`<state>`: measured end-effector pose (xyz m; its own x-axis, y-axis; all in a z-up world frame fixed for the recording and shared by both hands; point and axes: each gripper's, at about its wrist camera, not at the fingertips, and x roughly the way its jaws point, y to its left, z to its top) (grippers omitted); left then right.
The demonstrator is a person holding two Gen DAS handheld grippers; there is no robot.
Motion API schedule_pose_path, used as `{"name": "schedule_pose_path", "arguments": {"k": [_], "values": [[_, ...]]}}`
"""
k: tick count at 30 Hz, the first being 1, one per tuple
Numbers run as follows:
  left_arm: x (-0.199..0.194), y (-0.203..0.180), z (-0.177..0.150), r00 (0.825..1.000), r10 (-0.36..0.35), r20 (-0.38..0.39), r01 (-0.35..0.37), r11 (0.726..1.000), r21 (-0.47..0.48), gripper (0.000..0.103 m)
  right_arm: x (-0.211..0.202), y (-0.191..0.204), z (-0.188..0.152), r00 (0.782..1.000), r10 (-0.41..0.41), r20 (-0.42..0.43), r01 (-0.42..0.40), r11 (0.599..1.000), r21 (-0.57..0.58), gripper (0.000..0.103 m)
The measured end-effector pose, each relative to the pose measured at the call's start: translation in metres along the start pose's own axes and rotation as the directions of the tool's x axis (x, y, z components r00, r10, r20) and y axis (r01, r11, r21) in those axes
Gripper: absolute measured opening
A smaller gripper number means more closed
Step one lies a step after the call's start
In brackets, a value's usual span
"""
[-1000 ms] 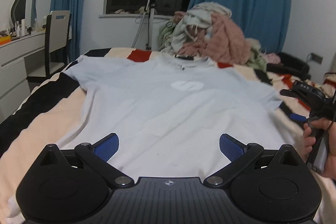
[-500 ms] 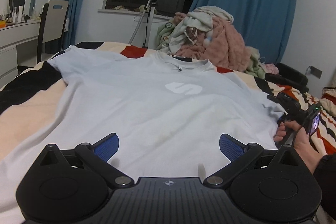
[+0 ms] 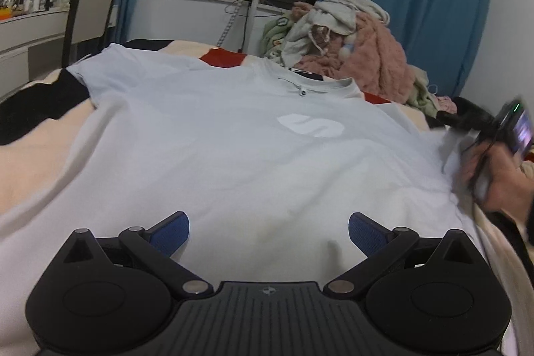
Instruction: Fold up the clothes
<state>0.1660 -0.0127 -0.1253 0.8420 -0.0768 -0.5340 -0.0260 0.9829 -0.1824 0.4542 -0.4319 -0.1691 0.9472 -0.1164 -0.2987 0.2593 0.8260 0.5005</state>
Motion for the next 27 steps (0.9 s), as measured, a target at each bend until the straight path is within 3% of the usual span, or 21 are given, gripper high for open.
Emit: {"name": "schedule_pose_path", "arguments": {"k": [5, 9, 16, 21, 23, 25, 26, 27], "values": [[-0.009, 0.030, 0.009, 0.997, 0.052, -0.053, -0.057, 0.995, -0.087, 0.102, -0.039, 0.098, 0.033, 0.993, 0.050, 0.107, -0.020, 0.965, -0.262, 0.006], [-0.026, 0.057, 0.022, 0.997, 0.074, -0.010, -0.074, 0.983, -0.170, 0.102, -0.059, 0.184, 0.036, 0.987, 0.107, 0.120, -0.050, 0.911, -0.409, 0.005], [-0.037, 0.101, 0.045, 0.985, 0.154, 0.072, -0.131, 0.958, -0.257, 0.102, -0.047, 0.301, -0.046, 0.984, 0.176, 0.013, -0.131, 0.782, -0.609, 0.005], [-0.015, 0.116, 0.042, 0.981, 0.194, 0.016, -0.184, 0.948, -0.258, 0.102, -0.019, 0.348, -0.120, 0.983, 0.159, -0.095, -0.179, 0.686, -0.705, 0.005], [0.002, 0.116, 0.037, 0.981, 0.186, -0.052, -0.193, 0.949, -0.250, 0.103, -0.006, 0.349, -0.135, 0.979, 0.150, -0.139, -0.205, 0.700, -0.684, 0.006], [0.010, 0.113, 0.036, 0.978, 0.203, -0.041, -0.207, 0.951, -0.228, 0.103, 0.002, 0.346, -0.141, 0.972, 0.149, -0.182, -0.233, 0.725, -0.649, 0.009], [0.013, 0.111, 0.036, 0.977, 0.211, -0.035, -0.213, 0.953, -0.216, 0.103, 0.005, 0.345, -0.139, 0.969, 0.141, -0.202, -0.239, 0.736, -0.633, 0.015], [0.016, 0.108, 0.035, 0.976, 0.214, -0.036, -0.217, 0.954, -0.206, 0.103, 0.007, 0.345, -0.137, 0.966, 0.136, -0.219, -0.246, 0.746, -0.619, 0.038]]}}
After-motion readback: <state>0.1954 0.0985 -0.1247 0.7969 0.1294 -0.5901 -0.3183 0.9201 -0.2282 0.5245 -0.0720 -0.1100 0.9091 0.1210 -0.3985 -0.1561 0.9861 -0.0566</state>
